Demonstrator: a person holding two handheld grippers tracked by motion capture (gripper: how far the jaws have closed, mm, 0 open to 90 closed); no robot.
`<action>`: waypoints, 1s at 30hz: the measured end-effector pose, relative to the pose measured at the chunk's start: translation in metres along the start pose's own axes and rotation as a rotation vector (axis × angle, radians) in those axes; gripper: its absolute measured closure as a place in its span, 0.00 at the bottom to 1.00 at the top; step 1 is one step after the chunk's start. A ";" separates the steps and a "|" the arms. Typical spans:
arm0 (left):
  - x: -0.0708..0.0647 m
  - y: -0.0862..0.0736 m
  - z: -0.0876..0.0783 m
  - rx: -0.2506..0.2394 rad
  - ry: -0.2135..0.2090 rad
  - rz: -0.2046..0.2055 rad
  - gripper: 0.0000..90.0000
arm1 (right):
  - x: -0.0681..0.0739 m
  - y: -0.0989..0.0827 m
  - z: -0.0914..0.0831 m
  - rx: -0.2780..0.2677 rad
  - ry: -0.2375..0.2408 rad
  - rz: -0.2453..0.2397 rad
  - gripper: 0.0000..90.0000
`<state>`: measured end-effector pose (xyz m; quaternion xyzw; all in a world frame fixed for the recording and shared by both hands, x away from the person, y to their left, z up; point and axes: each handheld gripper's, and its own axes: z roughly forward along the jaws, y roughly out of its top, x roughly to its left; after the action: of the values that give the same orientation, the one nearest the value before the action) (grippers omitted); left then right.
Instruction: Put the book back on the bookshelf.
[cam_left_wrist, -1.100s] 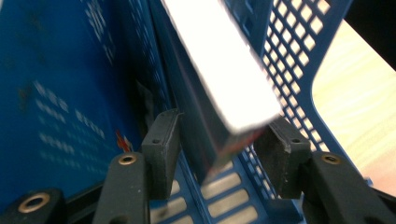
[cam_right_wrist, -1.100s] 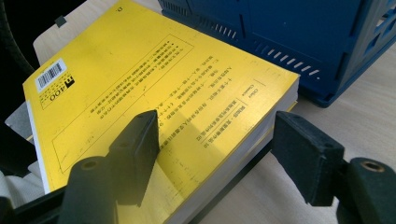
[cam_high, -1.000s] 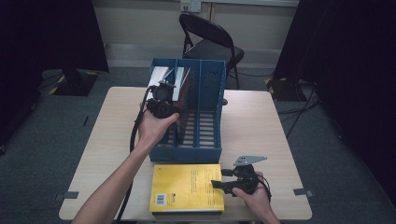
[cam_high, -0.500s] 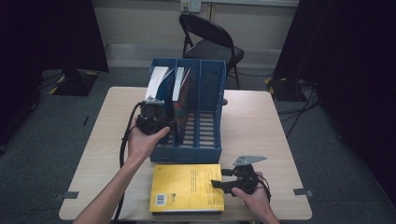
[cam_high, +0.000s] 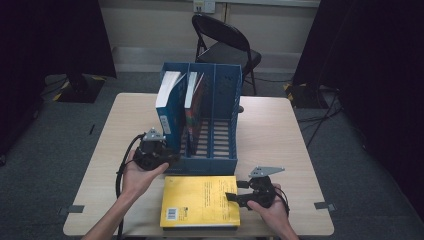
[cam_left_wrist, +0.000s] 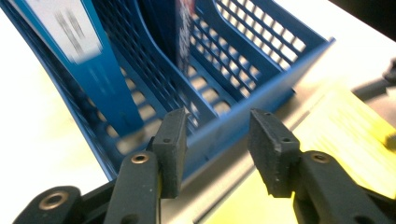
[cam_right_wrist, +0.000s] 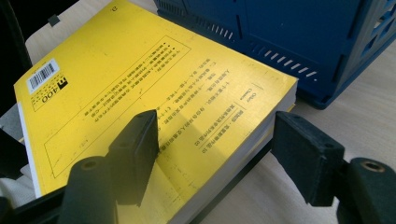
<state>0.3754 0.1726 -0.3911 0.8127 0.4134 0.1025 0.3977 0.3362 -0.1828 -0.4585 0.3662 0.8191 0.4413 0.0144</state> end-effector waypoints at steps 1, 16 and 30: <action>0.000 0.000 0.000 0.000 0.000 0.000 0.59 | 0.000 0.000 0.000 0.000 0.000 0.000 0.35; 0.005 -0.058 0.014 0.039 -0.076 -0.029 0.61 | 0.002 0.003 -0.001 -0.032 -0.045 -0.009 0.54; -0.013 -0.064 0.022 -0.013 -0.145 0.056 0.71 | 0.012 0.012 0.013 -0.036 -0.050 -0.044 0.62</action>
<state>0.3403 0.1728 -0.4504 0.8265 0.3601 0.0570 0.4289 0.3393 -0.1624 -0.4539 0.3588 0.8183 0.4461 0.0514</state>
